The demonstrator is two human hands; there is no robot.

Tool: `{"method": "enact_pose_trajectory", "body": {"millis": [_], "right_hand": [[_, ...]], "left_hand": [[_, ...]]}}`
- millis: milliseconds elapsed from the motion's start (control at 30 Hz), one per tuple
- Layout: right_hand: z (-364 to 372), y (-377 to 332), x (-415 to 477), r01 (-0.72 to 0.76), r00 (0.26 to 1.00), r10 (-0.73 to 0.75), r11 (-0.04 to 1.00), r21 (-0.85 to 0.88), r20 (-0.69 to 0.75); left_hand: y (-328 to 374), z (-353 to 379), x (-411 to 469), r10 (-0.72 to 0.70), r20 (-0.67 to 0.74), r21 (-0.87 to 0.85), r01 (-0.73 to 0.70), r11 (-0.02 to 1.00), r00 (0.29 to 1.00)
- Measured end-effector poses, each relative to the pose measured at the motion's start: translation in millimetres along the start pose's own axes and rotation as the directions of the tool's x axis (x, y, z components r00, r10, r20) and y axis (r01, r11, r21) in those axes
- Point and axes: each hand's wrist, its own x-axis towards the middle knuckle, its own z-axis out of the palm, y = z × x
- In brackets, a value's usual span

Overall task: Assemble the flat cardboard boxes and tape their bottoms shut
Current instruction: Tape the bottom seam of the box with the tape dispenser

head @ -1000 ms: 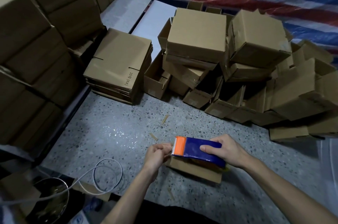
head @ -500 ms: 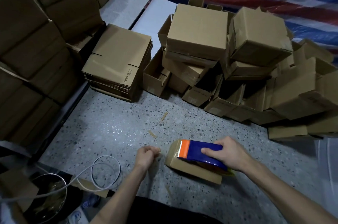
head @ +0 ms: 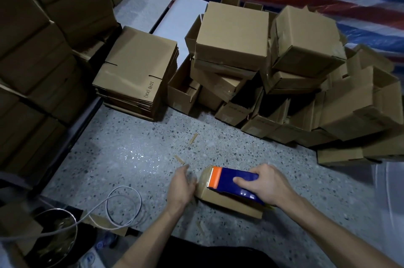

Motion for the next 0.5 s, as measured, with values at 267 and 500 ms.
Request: {"method": "enact_pose_trajectory", "body": {"millis": [267,500], "right_hand": [[0.5,-0.7,4.2,-0.019,1.000,0.019,1.000,-0.003,-0.012],[-5.1,0.1,5.1,-0.005,1.000,0.004,1.000,0.024,0.014]], "left_hand": [[-8.2,-0.1,-23.1,0.075,0.365,-0.247,0.019,0.969,0.928],[-13.5,-1.5,-15.6,0.153,0.333,-0.225,-0.079,0.971,0.931]]}}
